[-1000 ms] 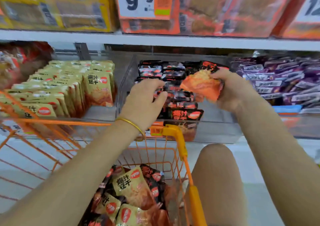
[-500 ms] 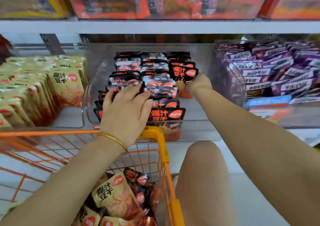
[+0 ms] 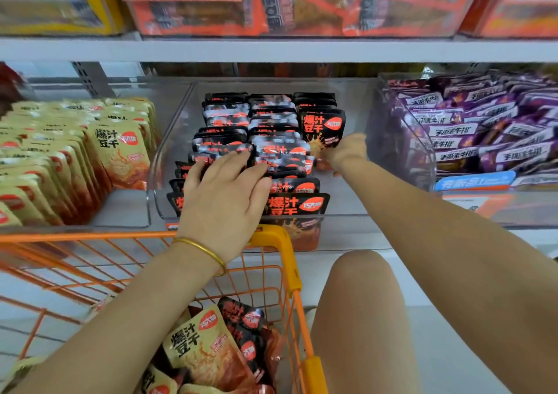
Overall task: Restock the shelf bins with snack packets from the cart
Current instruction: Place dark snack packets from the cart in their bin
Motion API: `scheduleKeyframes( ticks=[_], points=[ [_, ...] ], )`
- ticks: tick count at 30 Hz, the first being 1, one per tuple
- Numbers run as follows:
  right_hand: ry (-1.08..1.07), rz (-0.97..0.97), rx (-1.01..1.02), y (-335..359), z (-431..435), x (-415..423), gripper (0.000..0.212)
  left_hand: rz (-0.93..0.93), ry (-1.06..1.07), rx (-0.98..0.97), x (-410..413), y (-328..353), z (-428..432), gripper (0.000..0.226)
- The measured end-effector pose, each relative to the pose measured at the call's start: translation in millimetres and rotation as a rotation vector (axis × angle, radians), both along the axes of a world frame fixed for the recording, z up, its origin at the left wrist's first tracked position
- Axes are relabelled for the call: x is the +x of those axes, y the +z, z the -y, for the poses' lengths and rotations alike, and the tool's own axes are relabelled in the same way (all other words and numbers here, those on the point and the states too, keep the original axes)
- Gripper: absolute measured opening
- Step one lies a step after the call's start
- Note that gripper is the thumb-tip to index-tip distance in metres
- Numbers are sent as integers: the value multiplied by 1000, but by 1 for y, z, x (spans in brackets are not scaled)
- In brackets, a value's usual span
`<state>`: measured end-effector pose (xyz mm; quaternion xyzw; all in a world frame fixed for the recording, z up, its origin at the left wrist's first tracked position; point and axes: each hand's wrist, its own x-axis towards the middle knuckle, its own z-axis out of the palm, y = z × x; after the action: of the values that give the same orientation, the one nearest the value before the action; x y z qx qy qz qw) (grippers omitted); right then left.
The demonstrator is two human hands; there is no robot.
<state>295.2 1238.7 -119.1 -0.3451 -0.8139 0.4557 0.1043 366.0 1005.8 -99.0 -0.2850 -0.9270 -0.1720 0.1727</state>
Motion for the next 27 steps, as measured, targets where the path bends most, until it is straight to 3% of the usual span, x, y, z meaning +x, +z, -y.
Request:
scheduleKeyframes(
  ticks=[3, 6, 8, 11, 14, 16, 18, 21, 24, 27],
  points=[
    [-58, -76, 78, 16, 11, 12, 50, 31, -49, 82, 2, 8, 6, 61],
    [-1, -287, 264, 42, 33, 40, 32, -11, -88, 182, 10, 18, 31, 50],
    [121, -427, 320, 59, 60, 66, 23, -39, -94, 200, 17, 25, 61, 42],
    [479, -542, 296, 79, 126, 107, 19, -88, -57, 152, 25, 28, 115, 33],
    [970, -347, 171, 70, 199, 129, 17, 55, 43, 35, 29, 20, 166, 27],
    [1221, -160, 224, 46, 244, 129, 6, 176, 130, -43, 35, 7, 194, 25],
    [1381, -4, 376, 22, 284, 128, 13, 262, 216, -58, 44, -6, 214, 24],
    [1434, 103, 444, -4, 322, 129, 22, 284, 307, 8, 53, -10, 225, 25],
    [1415, 78, 339, -21, 339, 142, 35, 334, 382, 43, 51, -8, 230, 29],
    [1385, 69, 412, -30, 346, 154, 41, 375, 410, 46, 52, -12, 235, 30]
  ],
)
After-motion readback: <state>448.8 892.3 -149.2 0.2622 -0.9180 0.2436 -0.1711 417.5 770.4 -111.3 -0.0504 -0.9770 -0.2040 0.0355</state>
